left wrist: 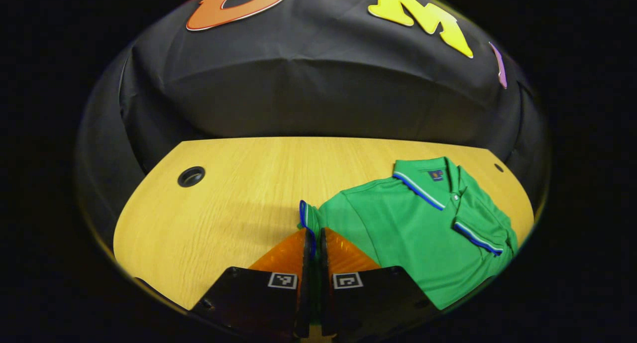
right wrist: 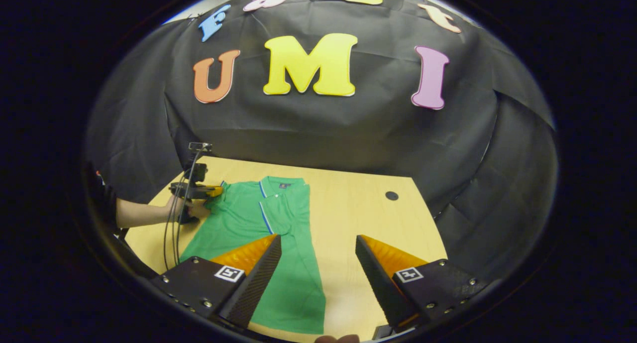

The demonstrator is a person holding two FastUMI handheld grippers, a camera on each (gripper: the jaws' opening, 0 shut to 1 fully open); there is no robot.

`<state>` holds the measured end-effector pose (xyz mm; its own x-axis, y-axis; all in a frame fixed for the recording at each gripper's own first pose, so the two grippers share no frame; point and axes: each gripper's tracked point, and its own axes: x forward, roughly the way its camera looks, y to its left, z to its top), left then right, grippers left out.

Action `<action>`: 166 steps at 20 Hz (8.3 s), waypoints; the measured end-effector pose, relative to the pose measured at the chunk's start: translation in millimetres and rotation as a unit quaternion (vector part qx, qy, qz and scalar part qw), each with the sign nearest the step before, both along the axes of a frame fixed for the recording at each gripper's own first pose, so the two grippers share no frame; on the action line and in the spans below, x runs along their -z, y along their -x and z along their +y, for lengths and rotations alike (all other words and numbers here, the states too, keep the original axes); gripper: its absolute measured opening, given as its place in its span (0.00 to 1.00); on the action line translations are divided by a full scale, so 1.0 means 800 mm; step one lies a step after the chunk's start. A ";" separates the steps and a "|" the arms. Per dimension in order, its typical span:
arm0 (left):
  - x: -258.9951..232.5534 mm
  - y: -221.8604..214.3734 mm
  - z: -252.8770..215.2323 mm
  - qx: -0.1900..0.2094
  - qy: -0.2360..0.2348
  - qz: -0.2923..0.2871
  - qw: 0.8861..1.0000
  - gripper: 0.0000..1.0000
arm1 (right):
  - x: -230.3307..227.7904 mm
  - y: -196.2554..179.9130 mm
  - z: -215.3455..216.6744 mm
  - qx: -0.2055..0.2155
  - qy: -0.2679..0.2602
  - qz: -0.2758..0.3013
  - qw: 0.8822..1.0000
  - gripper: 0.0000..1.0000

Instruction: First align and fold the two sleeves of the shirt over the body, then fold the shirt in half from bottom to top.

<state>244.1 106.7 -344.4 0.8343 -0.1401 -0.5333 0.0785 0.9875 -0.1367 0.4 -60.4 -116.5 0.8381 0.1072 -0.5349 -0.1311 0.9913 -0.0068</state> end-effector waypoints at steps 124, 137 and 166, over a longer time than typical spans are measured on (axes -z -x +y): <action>-0.247 0.292 -0.134 0.124 0.117 -0.005 0.985 0.03 | 0.069 -0.045 0.066 -0.172 -0.127 0.062 0.975 0.01; -0.317 0.114 -0.109 0.107 0.110 -0.074 0.985 0.03 | 0.016 -0.214 0.077 -0.143 -0.137 0.013 0.980 0.01; -0.128 -0.077 -0.053 -0.055 0.001 -0.031 0.998 1.00 | 0.164 -0.424 0.038 -0.011 -0.045 -0.001 0.999 0.98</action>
